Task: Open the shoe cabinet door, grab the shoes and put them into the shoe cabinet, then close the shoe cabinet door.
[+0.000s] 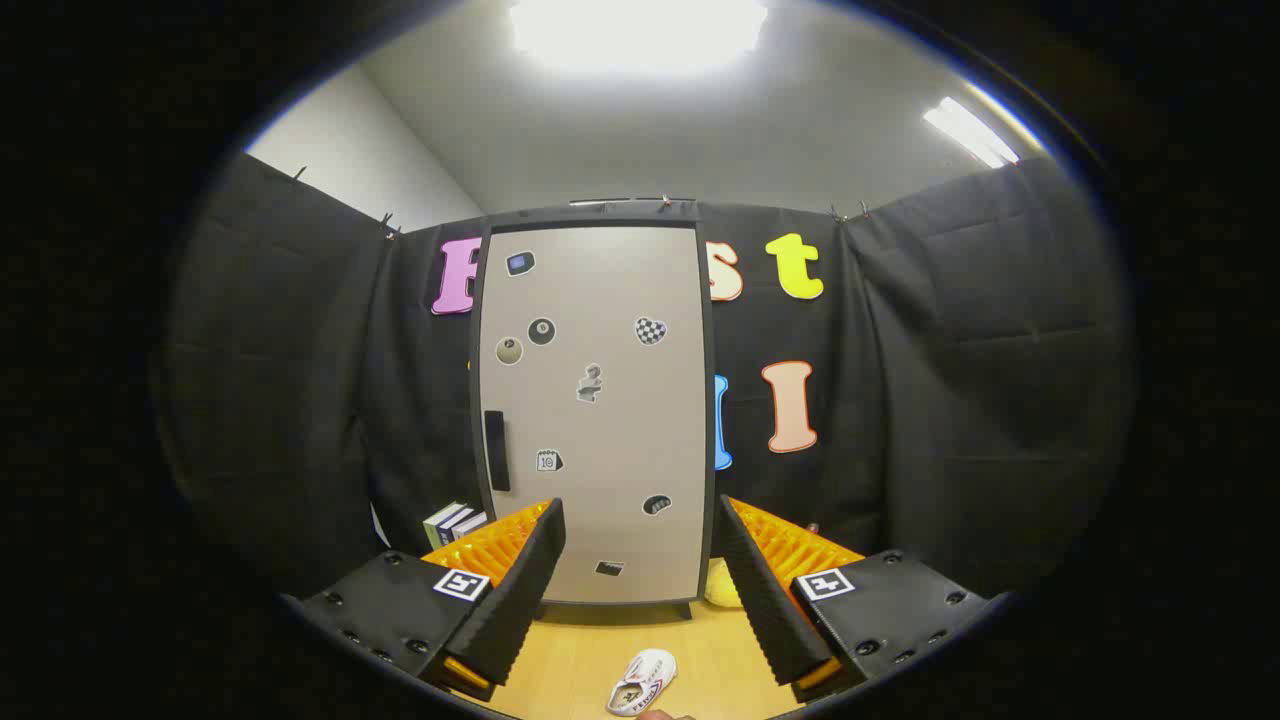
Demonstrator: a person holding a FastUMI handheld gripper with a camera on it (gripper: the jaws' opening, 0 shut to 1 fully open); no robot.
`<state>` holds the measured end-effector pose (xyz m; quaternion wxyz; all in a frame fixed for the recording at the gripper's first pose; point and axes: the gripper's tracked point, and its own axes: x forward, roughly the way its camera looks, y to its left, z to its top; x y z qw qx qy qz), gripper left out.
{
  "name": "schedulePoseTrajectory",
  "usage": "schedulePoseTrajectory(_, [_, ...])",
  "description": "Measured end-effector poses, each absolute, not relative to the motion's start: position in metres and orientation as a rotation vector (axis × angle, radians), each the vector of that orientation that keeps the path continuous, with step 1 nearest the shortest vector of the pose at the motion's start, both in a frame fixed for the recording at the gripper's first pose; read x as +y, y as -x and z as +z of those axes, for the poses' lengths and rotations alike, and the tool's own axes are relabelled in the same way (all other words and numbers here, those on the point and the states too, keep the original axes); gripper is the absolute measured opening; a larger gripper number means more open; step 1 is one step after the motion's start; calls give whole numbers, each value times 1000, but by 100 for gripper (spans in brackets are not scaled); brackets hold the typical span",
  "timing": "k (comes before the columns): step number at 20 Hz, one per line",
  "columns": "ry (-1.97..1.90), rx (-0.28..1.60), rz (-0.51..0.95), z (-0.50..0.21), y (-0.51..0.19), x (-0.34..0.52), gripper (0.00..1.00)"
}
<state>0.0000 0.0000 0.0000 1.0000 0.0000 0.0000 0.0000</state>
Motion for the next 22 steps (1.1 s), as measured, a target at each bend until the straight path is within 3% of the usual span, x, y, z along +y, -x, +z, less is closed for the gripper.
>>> schedulePoseTrajectory(11, [-5,24,-12,-3,-15,3,95])
schedulePoseTrajectory(22, [-8,48,74,-14,-54,44,96])
